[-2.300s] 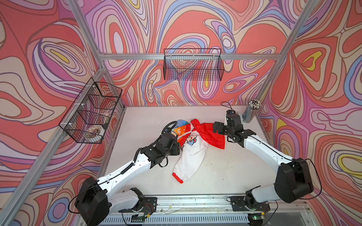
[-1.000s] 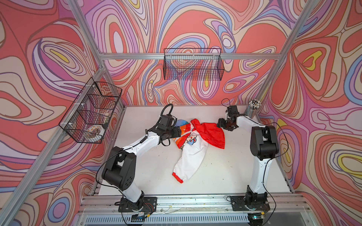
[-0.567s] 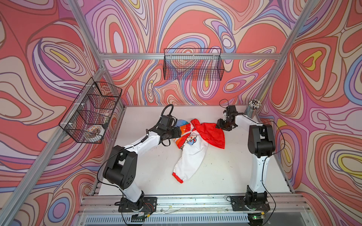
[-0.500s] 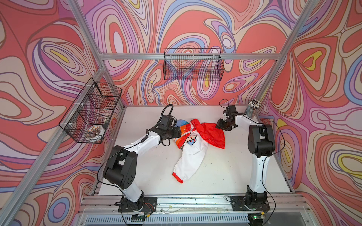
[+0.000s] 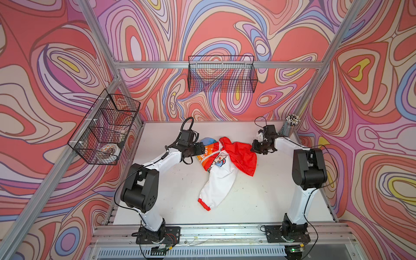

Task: Unzip the jacket
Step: Flatten out the jacket at the center of the board.

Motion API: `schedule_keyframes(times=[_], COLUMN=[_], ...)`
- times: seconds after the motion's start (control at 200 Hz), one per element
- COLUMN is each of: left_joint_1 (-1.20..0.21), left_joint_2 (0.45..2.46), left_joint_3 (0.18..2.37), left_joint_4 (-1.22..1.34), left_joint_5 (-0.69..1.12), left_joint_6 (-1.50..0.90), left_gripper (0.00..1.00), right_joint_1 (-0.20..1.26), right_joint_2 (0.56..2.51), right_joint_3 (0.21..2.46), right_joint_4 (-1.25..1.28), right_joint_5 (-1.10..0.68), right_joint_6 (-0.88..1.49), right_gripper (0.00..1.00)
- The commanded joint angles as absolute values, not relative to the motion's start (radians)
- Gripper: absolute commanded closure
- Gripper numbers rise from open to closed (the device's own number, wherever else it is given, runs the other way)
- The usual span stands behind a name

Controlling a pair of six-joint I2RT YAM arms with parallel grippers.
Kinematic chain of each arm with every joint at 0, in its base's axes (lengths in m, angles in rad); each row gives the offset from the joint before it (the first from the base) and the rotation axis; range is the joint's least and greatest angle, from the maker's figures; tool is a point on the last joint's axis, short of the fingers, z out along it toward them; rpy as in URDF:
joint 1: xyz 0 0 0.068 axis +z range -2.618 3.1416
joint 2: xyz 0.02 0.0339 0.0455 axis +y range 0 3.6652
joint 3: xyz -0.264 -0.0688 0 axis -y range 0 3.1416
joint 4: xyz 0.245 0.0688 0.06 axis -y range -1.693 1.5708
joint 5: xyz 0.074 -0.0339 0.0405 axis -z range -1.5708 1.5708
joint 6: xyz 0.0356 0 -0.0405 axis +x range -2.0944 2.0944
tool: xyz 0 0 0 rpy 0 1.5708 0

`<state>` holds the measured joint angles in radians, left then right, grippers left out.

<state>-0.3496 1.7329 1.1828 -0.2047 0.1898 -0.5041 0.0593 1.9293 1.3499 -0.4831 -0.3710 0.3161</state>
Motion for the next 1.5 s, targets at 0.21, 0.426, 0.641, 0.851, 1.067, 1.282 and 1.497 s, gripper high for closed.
schedule_keyframes(times=[0.21,0.426,0.641,0.851,1.067,1.282,1.497], left_joint_1=[-0.349,-0.348,-0.349,-0.348,-0.348,-0.349,-0.349], left_joint_2=[1.842,1.920,1.971,1.858,1.517,1.262,1.146], left_joint_3=[1.266,1.315,1.359,1.358,1.279,1.338,1.436], left_joint_4=[-0.237,-0.258,-0.292,-0.320,-0.345,-0.477,-0.591], left_joint_5=[0.201,0.183,0.196,0.187,0.056,-0.067,-0.078], left_joint_6=[-0.449,-0.427,-0.429,-0.435,-0.443,-0.364,-0.290], left_gripper=[0.22,0.22,0.43,1.00,1.00,1.00,1.00], right_joint_1=[0.057,0.056,0.056,0.056,0.057,0.056,0.056], right_joint_2=[1.713,1.695,1.686,1.610,1.483,1.414,1.407], right_joint_3=[1.201,1.196,1.206,1.238,1.338,1.504,1.657], right_joint_4=[-0.403,-0.411,-0.417,-0.423,-0.496,-0.565,-0.616], right_joint_5=[-0.409,-0.430,-0.443,-0.389,-0.178,-0.044,-0.044], right_joint_6=[0.350,0.349,0.352,0.362,0.354,0.343,0.342], right_gripper=[1.00,1.00,1.00,1.00,1.00,1.00,1.00])
